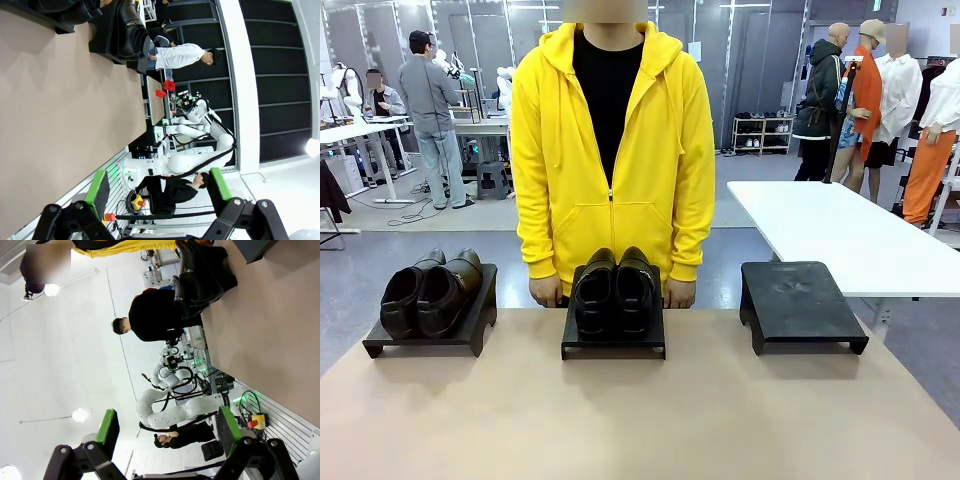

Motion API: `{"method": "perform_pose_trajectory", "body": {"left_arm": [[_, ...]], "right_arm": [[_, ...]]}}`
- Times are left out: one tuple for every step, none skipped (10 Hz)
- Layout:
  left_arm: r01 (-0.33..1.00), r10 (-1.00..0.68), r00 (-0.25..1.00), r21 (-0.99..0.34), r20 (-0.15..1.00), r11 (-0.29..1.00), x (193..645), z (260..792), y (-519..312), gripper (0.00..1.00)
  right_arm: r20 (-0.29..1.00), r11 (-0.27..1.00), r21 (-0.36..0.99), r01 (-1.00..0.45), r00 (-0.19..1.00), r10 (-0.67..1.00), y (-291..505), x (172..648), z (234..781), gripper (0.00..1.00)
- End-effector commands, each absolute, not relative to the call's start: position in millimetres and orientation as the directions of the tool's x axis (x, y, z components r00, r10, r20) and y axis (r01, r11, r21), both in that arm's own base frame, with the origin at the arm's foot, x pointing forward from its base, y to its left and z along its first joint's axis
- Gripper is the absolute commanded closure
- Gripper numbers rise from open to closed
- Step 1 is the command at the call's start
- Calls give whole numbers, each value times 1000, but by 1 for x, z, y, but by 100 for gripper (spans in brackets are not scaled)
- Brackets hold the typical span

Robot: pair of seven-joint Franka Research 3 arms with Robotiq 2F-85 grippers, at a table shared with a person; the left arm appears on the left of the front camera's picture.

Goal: Place the shoes on the stand as instructed by the person.
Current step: Pick up another pair of Shoes and place it on the Shoes Stand indicated by the person.

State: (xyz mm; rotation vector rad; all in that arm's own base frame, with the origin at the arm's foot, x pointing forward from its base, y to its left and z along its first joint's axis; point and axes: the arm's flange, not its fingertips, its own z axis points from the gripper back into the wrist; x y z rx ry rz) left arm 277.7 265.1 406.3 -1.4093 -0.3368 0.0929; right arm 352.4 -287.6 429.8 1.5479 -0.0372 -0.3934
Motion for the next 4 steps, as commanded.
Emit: {"method": "perform_pose_trajectory", "body": {"left_arm": [[149, 253, 949, -974, 190, 172, 274, 408, 263, 0], [149, 253, 949, -974, 190, 172, 274, 408, 263, 0], [149, 253, 949, -974, 190, 172, 274, 408, 263, 0], [149, 253, 949, -974, 190, 172, 274, 408, 263, 0]], "right_arm": [[-226, -24, 973, 228, 938, -263, -285, 348, 431, 0], [-226, -24, 973, 228, 938, -263, -285, 348, 431, 0], [-226, -24, 973, 228, 938, -263, -285, 348, 431, 0], [-226, -24, 973, 228, 938, -263, -285, 348, 431, 0]]}}
